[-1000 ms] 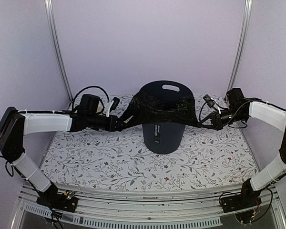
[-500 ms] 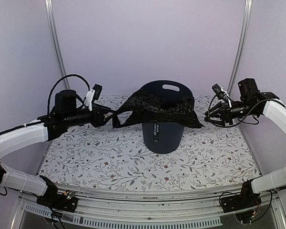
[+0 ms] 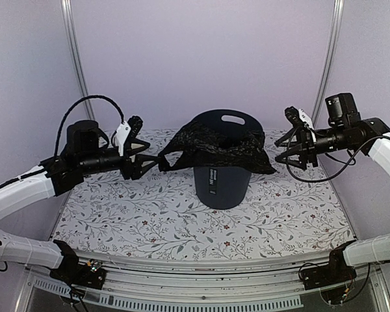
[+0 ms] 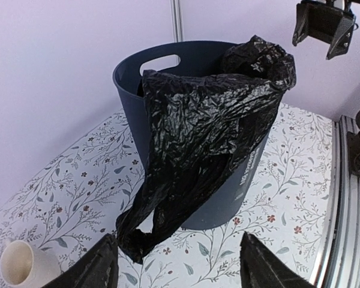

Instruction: Put the trash bags into the trash bin

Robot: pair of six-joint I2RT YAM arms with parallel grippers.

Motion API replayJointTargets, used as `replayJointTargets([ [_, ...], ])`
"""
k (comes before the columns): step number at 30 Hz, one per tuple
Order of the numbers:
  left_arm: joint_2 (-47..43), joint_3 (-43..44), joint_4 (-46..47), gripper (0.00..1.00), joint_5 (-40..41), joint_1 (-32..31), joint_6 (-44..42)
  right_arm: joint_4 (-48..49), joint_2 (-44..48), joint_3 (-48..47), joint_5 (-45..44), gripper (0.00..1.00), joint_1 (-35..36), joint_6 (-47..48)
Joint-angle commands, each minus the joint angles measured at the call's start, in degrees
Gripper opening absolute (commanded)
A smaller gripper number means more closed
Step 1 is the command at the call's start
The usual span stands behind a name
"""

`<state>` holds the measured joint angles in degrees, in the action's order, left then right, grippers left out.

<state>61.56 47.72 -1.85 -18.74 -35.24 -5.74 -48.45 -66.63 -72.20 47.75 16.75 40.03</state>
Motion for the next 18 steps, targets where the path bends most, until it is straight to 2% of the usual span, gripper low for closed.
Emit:
replayJointTargets([
  [1, 3.5, 4.1, -0.2, 0.69, 0.9, -1.7, -6.1, 6.0, -3.0, -1.7, -7.6, 0.61, 4.9, -0.5],
  [4, 7.2, 6.4, 0.0, 0.68, 0.3, -2.2, -7.4, 8.0, -3.7, -1.4, -10.1, 0.60, 6.8, -2.1],
  [10, 12.0, 7.2, 4.1, 0.63, 4.4, -2.4, -8.1, 9.6, -4.2, 1.2, -14.4, 0.60, 8.5, -2.4],
  [14, 14.9, 8.2, 6.0, 0.55, 3.6, -2.4, -9.3, 10.1, -5.2, 0.7, -16.6, 0.58, 8.6, -2.7],
  [18, 17.0, 9.3, 7.7, 0.44, 2.6, -2.4, -9.3, 7.2, -7.2, -0.4, -14.6, 0.58, 8.7, -0.4],
])
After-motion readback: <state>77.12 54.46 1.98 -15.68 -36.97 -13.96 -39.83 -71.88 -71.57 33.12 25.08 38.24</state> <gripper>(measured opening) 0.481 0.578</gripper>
